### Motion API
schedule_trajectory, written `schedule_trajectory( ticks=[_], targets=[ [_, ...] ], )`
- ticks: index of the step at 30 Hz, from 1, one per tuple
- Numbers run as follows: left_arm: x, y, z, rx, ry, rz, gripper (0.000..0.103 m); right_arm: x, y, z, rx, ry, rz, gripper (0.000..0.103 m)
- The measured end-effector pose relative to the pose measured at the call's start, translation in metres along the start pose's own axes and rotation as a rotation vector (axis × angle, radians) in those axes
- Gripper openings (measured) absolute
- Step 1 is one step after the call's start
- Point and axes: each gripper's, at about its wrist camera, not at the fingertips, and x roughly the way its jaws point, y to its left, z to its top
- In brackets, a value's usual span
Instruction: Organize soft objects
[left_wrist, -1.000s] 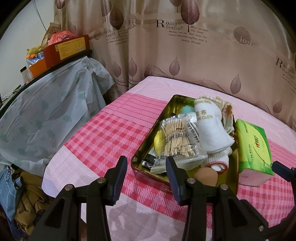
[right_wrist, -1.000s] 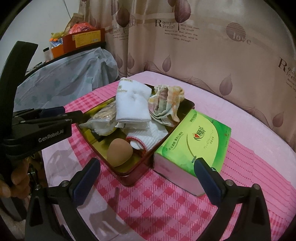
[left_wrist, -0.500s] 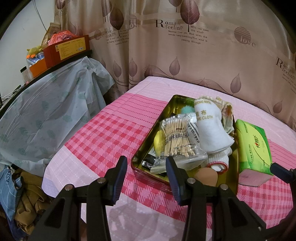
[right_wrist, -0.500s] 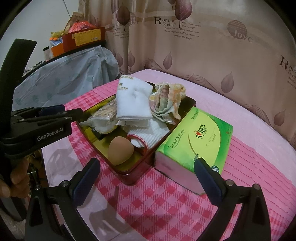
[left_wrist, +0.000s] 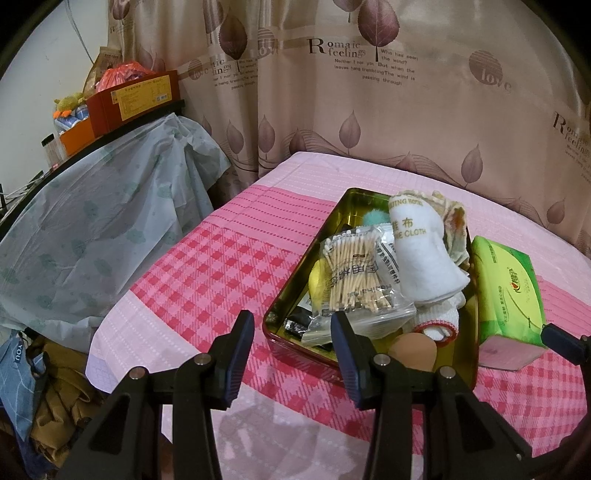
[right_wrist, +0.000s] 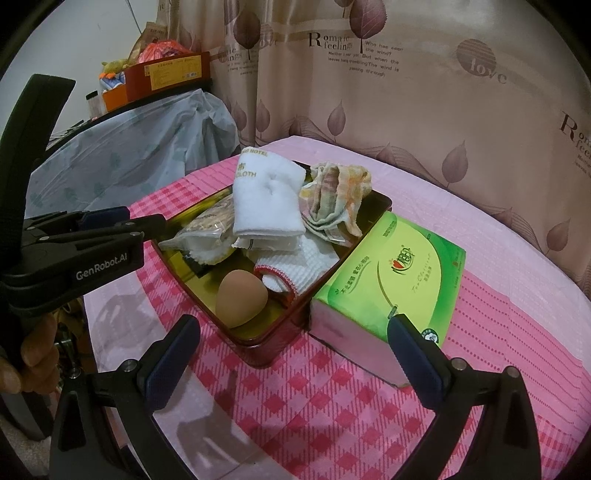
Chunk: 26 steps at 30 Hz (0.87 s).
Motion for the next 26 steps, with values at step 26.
schedule_trajectory(
  ticks=[26],
  targets=[
    [-0.0037,-0.0002,0.0018,0.001,-0.009,-0.01,0.044,0.0018,0.0018,-0.0025,-0.007,0.009,0.005,0.101]
  ],
)
